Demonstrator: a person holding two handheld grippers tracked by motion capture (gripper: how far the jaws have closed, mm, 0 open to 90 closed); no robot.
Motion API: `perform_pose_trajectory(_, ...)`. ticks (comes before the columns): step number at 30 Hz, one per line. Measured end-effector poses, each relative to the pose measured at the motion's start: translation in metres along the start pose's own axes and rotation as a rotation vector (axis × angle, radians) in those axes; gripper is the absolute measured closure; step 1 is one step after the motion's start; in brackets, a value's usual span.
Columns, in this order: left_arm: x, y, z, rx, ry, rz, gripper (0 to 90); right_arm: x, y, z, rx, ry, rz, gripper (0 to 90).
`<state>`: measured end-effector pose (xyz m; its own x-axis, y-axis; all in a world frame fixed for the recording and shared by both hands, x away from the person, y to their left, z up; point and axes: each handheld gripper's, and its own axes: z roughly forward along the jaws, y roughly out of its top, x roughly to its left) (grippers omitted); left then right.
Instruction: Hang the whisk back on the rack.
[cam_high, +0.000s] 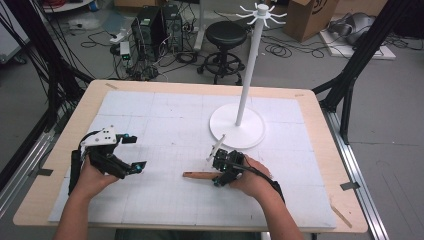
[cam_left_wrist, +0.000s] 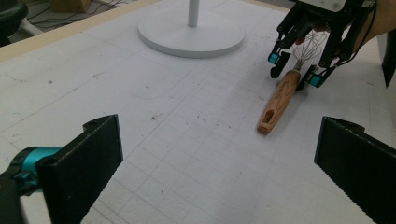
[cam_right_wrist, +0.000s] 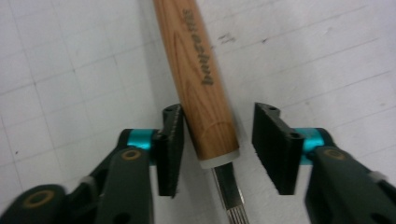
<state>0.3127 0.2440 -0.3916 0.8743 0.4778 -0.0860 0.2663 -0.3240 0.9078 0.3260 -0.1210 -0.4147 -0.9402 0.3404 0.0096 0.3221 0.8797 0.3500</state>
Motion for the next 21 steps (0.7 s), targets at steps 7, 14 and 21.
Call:
perform_pose_trajectory(7,0.0,0.0,0.001,0.003,0.002,0.002,1.6,0.005,0.001,0.0,0.014,-0.002,-0.032,67.4)
perform_pose_trajectory(14,-0.001,0.0,0.002,0.01,0.001,0.005,1.6,0.007,-0.002,-0.001,-0.006,-0.012,-0.035,70.5)
perform_pose_trajectory(21,0.0,0.0,0.001,0.009,0.004,0.0,1.6,0.003,-0.006,-0.016,-0.105,-0.048,-0.011,70.9)
